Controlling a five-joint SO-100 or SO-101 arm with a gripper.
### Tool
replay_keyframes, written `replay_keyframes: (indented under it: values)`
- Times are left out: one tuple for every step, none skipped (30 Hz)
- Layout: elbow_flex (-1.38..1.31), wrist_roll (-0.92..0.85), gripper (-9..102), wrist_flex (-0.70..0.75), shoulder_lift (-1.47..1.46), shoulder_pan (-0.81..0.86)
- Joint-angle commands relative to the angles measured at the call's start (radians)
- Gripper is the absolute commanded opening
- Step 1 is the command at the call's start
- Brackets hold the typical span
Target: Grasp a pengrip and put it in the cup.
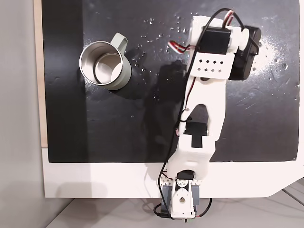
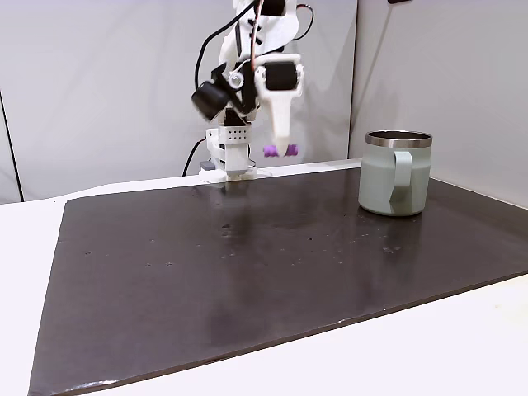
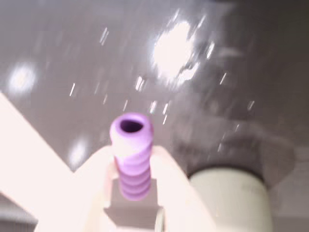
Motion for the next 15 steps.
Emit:
replay_keyframes:
  values:
    - [-0.052, 0.034, 0, 0.017, 0.146, -0.095]
    - [-0.048, 0.043, 0, 0.017, 0.167, -0.127]
    - [-0.041, 0.060, 0, 0.015, 0.187, -0.160]
    - [-0.038, 0.069, 0, 0.014, 0.201, -0.193]
    - [-0.038, 0.075, 0, 0.012, 0.212, -0.230]
    - [-0.038, 0.086, 0, 0.008, 0.218, -0.264]
    - [-0.038, 0.091, 0, 0.003, 0.221, -0.296]
    - [-0.038, 0.091, 0, -0.003, 0.222, -0.328]
    - [-0.032, 0.091, 0, -0.009, 0.225, -0.359]
    - [-0.020, 0.091, 0, -0.015, 0.230, -0.388]
    - [-0.003, 0.091, 0, -0.021, 0.236, -0.417]
    - [0.011, 0.091, 0, -0.025, 0.241, -0.445]
    - [0.023, 0.091, 0, -0.029, 0.242, -0.469]
    - [0.031, 0.091, 0, -0.031, 0.242, -0.494]
    - [0.040, 0.091, 0, -0.035, 0.242, -0.517]
